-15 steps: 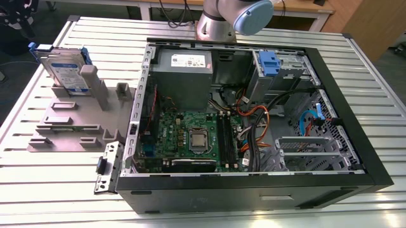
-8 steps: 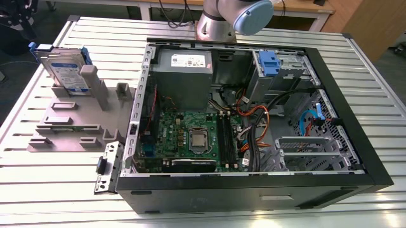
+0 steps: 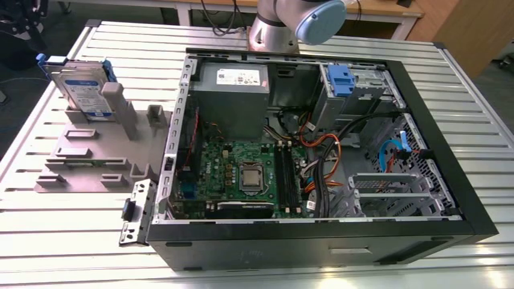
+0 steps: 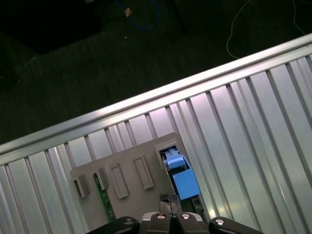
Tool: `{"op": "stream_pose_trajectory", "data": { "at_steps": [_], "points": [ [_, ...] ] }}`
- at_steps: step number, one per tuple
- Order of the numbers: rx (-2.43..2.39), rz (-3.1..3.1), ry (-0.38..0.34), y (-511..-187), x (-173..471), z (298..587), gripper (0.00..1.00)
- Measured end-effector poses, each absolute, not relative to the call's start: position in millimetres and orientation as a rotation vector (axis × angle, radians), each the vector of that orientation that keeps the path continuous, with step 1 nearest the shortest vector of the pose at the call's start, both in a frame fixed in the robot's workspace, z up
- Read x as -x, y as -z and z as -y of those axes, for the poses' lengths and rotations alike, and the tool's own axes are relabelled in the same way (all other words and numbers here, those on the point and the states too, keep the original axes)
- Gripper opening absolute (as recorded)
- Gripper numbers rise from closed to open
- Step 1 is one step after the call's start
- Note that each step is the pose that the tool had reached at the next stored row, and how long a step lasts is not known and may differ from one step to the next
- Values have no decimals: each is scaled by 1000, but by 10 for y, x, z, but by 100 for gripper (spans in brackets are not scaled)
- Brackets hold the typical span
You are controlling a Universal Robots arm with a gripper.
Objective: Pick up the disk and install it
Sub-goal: 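Pick up the disk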
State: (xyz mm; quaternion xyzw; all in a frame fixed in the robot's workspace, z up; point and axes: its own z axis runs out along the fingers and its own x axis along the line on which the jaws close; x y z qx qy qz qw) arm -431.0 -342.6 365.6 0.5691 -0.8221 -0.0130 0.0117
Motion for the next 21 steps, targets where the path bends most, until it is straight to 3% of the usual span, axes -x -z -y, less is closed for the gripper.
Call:
{"op": "stream_pose_trajectory", "data": {
  "at_steps": [21],
  "points": [
    [-1879, 2488, 38, -3643, 4310, 3417, 11]
  ]
}}
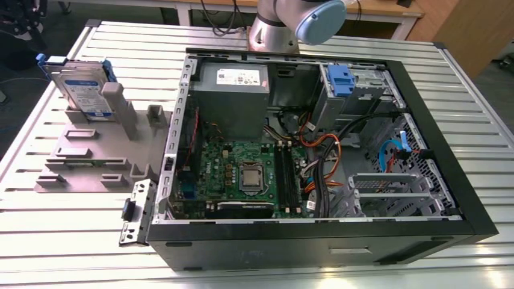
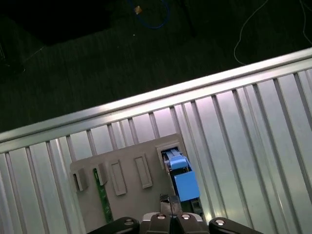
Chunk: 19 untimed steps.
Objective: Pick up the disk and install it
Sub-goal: 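Pick up the disk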
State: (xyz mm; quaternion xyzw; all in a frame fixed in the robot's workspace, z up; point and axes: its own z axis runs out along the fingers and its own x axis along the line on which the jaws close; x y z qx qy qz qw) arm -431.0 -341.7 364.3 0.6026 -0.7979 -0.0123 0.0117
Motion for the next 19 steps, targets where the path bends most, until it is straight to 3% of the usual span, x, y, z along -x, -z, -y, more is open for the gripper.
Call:
{"op": "stream_pose_trajectory", "data": {
  "at_steps": [7, 13, 16, 17, 19],
  "points": [
    [-1902, 2470, 38, -3604, 4310, 3320, 11],
    [-1968, 2418, 36, -3521, 4309, 3302, 41],
    [-2015, 2379, 34, -3475, 4309, 3301, 47],
    [-2028, 2369, 34, -3462, 4310, 3301, 53],
    [-2040, 2359, 33, -3453, 4310, 3301, 53]
  ]
}}
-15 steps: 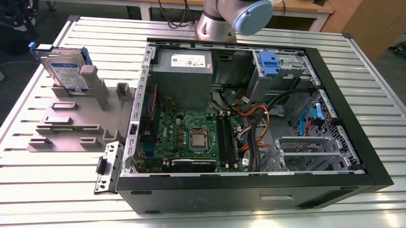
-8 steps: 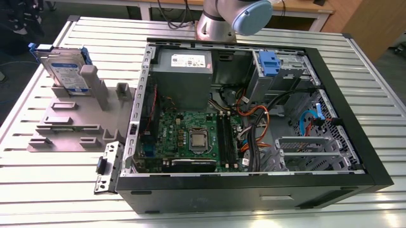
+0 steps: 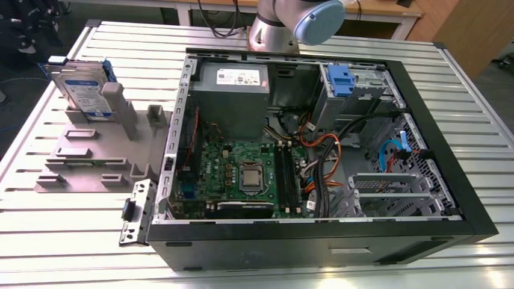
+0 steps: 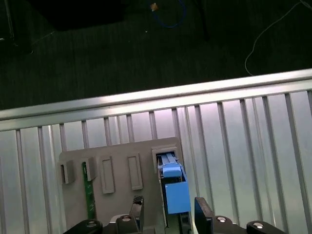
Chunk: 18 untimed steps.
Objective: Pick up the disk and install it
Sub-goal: 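Pick up the disk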
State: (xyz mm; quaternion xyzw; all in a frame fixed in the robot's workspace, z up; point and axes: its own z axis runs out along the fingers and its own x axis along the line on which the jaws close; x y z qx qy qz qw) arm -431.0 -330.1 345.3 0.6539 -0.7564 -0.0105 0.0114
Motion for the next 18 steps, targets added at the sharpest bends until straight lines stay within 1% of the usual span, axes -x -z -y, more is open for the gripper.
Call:
{"op": "stream_pose_trajectory", "data": {
  "at_steps": [11, 18],
  "points": [
    [-2042, 2359, 31, -3444, 4310, 3301, 53],
    [-2085, 2328, 30, -3351, 4311, 3300, 53]
  ]
}}
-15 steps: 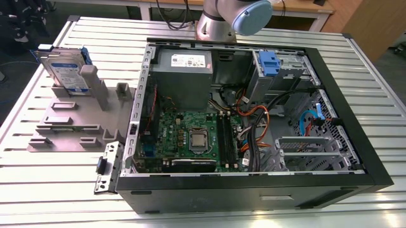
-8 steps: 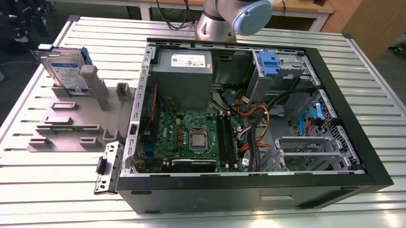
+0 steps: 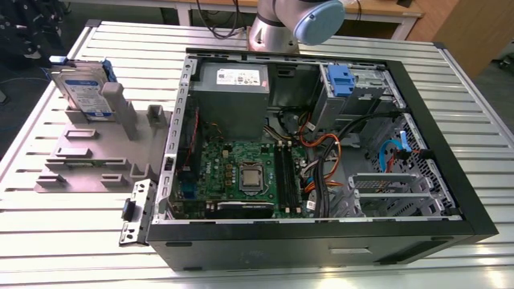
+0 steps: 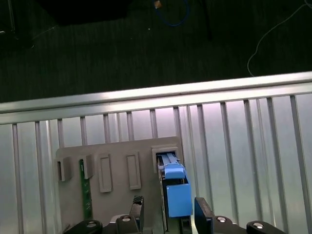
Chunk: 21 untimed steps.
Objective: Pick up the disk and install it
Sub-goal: 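Pick up the disk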
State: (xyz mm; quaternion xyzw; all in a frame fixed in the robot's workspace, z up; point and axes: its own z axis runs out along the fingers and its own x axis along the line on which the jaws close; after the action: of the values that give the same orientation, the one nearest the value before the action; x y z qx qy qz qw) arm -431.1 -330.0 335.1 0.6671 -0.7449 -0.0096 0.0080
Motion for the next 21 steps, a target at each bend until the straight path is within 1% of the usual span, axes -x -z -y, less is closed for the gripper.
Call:
{"op": "stream_pose_trajectory", "data": {
  "at_steps": [21],
  "points": [
    [-2160, 2295, 74, -3117, 4374, 3293, 53]
  ]
}}
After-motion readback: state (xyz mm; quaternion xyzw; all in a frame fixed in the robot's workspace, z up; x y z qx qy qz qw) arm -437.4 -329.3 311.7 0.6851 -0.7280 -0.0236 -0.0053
